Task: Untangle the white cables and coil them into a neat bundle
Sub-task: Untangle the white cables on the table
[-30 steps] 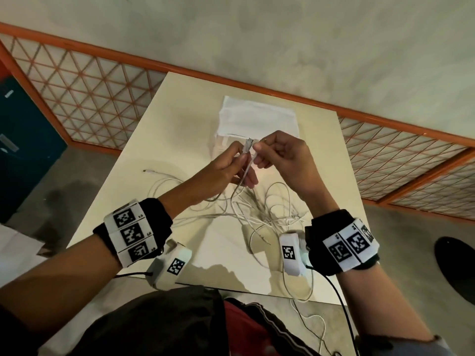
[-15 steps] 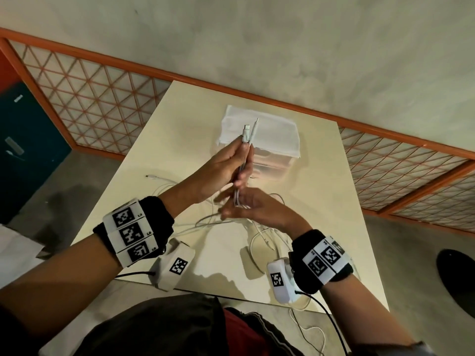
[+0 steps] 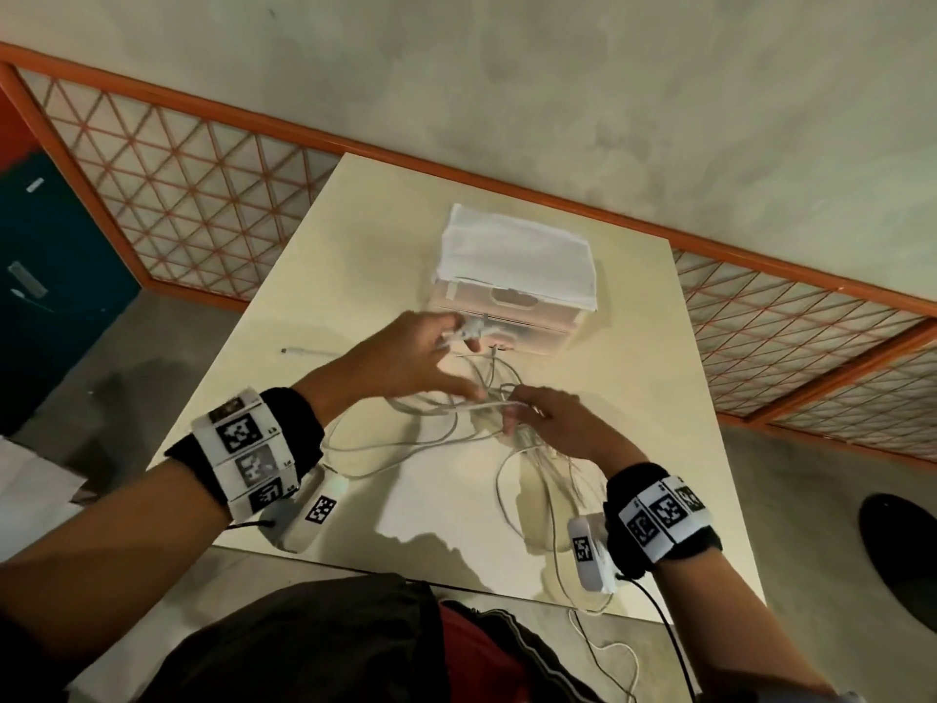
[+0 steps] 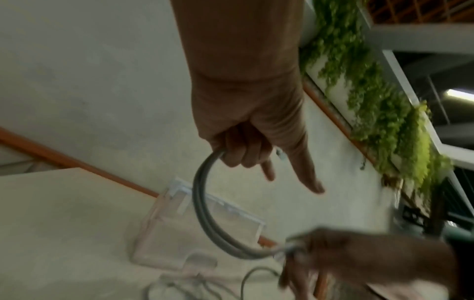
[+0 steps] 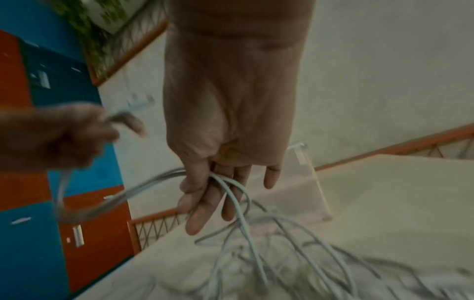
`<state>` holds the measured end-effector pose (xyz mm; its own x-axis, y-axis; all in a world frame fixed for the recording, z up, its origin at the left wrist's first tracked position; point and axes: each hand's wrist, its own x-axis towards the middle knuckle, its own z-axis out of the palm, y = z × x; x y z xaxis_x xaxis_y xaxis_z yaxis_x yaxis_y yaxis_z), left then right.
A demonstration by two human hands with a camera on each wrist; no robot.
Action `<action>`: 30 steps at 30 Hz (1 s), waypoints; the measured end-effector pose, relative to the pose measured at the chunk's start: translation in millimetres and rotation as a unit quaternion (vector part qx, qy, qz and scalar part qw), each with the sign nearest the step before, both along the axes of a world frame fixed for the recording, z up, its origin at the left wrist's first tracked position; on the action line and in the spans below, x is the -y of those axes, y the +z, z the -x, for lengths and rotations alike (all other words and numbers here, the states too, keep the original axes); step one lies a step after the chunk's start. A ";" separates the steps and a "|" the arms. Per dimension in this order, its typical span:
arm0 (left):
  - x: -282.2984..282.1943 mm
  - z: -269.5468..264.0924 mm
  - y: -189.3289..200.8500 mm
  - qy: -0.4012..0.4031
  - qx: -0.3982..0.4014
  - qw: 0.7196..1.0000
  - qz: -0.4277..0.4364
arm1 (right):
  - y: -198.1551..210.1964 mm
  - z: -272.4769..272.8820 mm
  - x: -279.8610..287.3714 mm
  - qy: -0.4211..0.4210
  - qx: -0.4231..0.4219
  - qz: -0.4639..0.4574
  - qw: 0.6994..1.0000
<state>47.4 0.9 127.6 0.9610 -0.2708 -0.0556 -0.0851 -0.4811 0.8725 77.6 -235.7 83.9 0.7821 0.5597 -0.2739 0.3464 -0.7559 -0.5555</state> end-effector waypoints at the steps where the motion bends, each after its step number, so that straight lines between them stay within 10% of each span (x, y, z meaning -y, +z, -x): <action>1: 1.7 0.0 -7.0 -0.013 -0.014 0.999 -0.027 | 9.0 -1.8 -1.5 0.002 0.007 -0.018 1.000; 5: 14.9 0.9 -18.1 -0.056 0.014 0.986 -0.160 | 37.2 -4.1 -4.8 -0.007 0.012 -0.112 0.994; 20: 8.9 -8.7 25.0 0.095 0.246 0.964 0.003 | 4.2 -15.4 30.7 -0.026 -0.023 -0.078 0.996; 30: -32.1 -19.9 -25.3 0.143 0.142 0.975 -0.090 | 83.1 -15.5 31.1 -0.064 0.199 -0.170 0.963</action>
